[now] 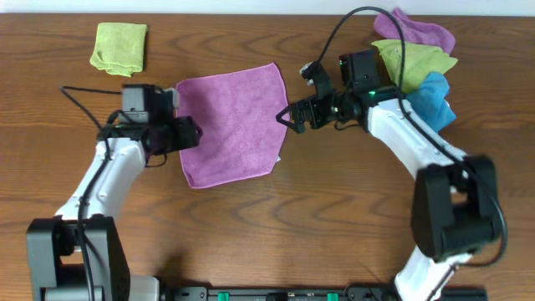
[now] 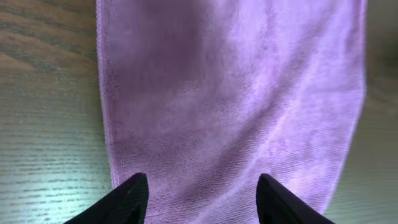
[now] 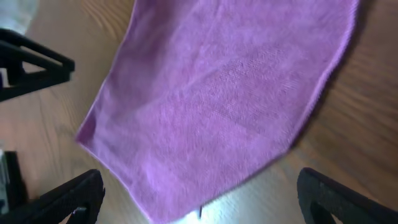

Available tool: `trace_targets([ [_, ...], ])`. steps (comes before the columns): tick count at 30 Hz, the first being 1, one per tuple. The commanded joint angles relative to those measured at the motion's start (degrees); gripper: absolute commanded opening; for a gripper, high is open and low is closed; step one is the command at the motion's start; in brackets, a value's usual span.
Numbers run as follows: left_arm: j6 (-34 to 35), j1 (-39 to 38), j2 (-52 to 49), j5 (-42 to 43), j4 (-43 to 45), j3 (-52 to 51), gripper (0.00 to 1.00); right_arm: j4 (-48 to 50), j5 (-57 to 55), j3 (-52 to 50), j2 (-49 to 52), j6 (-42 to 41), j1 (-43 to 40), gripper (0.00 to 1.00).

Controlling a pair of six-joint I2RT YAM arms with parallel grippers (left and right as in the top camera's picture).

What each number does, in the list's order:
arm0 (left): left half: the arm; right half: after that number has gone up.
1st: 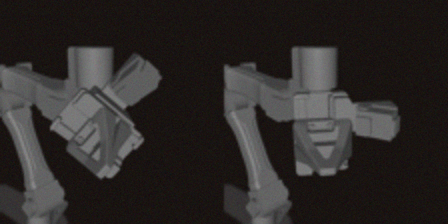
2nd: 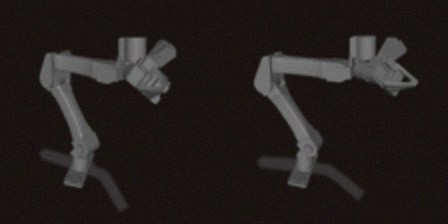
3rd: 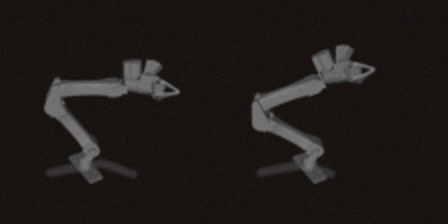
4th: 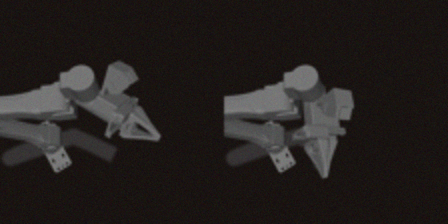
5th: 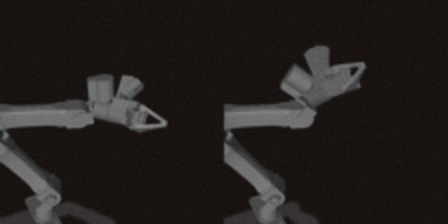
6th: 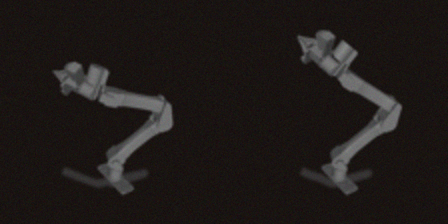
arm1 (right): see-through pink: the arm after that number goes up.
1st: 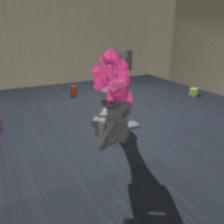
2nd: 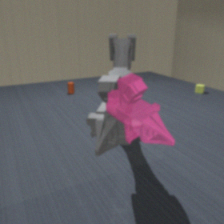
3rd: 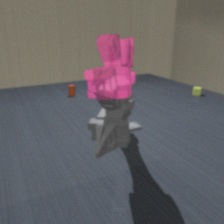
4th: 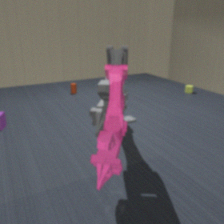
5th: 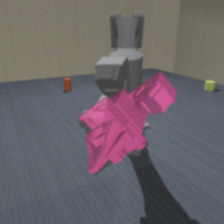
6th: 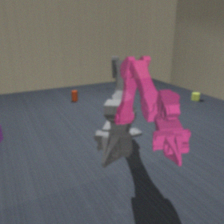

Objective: Fold the cloth

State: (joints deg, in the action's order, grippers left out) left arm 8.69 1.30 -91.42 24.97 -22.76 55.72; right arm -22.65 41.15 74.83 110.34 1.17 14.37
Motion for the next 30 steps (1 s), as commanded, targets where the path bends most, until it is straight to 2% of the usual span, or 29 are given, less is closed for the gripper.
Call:
trace_targets([
  [1, -1.49, 2.99, -0.5, 6.97, -0.17, 1.07, 0.58, 2.05, 4.28, -0.28, 4.48, -4.46, 0.28, 0.99],
  [17, -3.82, 6.29, -1.53, 9.16, -0.48, 1.01, 0.6, 15.17, 4.63, -0.26, 14.53, -16.26, 0.31, 0.99],
  [23, -3.82, 6.29, -3.67, 10.49, -0.39, 1.01, 0.6, 13.4, 8.98, -0.26, 18.99, -18.53, 1.77, 0.99],
  [30, -3.76, 6.29, -3.74, 11.3, 1.22, 1.03, 0.6, 9.09, 13.51, -0.26, 19.37, -18.27, 5.03, 0.99],
])
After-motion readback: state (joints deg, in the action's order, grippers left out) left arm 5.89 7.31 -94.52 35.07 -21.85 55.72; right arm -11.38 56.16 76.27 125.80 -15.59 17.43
